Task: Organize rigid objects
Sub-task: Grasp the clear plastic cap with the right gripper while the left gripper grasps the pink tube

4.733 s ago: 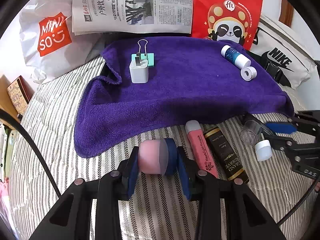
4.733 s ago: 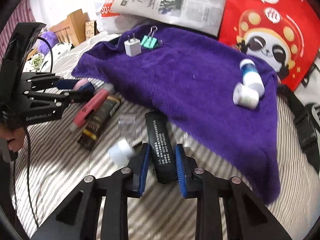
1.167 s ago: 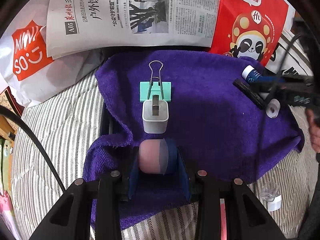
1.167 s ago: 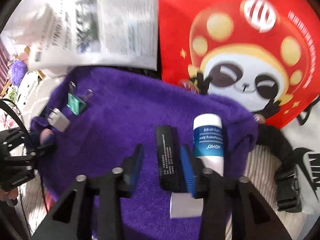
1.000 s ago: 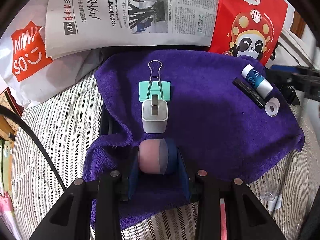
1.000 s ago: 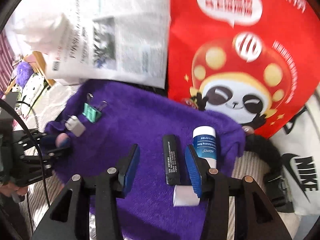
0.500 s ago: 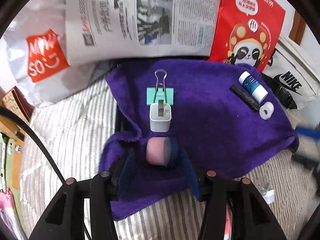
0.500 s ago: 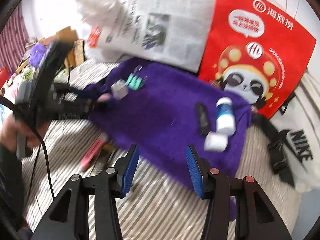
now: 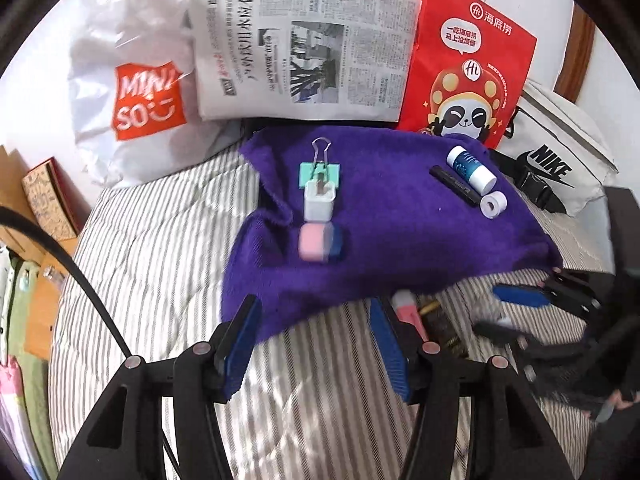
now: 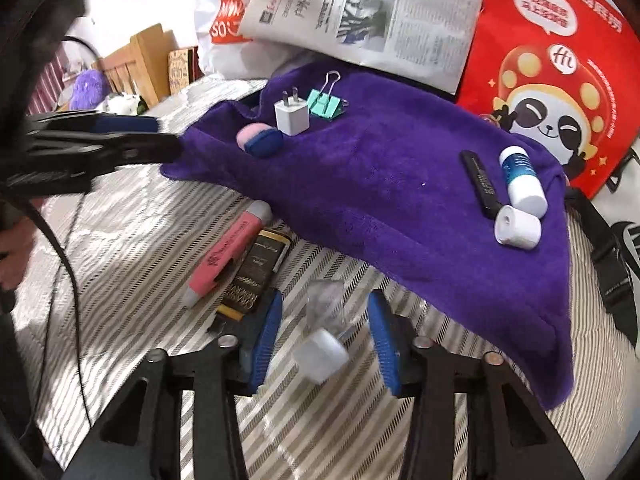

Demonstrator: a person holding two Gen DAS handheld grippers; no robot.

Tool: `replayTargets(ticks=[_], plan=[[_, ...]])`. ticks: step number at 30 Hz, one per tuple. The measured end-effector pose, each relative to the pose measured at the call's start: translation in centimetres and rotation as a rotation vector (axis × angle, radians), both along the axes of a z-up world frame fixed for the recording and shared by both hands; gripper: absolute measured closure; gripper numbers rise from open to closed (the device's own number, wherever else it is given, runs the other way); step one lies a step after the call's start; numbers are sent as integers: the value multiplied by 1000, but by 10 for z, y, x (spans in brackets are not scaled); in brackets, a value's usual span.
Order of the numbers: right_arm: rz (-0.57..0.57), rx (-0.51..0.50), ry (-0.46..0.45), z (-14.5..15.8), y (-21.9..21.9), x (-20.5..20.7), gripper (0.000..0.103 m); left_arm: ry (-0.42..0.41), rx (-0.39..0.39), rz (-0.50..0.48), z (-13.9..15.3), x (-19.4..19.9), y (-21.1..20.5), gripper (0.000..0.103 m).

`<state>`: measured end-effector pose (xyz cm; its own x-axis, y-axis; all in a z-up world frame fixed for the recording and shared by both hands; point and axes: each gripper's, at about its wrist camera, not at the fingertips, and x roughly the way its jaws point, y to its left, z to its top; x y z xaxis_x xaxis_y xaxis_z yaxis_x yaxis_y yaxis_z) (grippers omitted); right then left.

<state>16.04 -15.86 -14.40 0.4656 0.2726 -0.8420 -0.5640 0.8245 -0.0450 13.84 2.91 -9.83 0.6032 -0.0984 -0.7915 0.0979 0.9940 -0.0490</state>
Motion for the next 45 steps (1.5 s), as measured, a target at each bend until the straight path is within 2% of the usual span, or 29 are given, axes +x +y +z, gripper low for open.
replayTargets(ticks=[2,3,9,15,26,30,33,37,39,44,45], plan=[[2,-29,-12,-6,4,4,84,6,1,5,-3,-4,3,49],[12,-28,-29,-7,5,4,86,8,2,8,-4,-6,4,49],[11,15,-40,4,-3,3,86,27,-4,11,-15,-6,0,49],[-31,78,-84,24,-37,-1,86,52,13,-41,-29,-2,-29,49],[-127,176,-64,18,-83,6,86,102,38,-82,-44,13,-67,48],[-132,181,-75,20,-86,4,86,119,107,-78,-53,15,-76,46],[-146,181,-78,19,-90,4,86,104,125,-68,-53,9,-69,45],[-150,196,-74,21,-92,4,86,97,106,-48,-53,5,-53,46],[-142,196,-79,22,-91,2,86,87,102,-61,-53,5,-54,51],[-135,183,-69,18,-88,2,86,62,118,-160,-52,5,-71,87],[-137,180,-67,17,-88,2,86,64,123,-174,-52,5,-74,87]])
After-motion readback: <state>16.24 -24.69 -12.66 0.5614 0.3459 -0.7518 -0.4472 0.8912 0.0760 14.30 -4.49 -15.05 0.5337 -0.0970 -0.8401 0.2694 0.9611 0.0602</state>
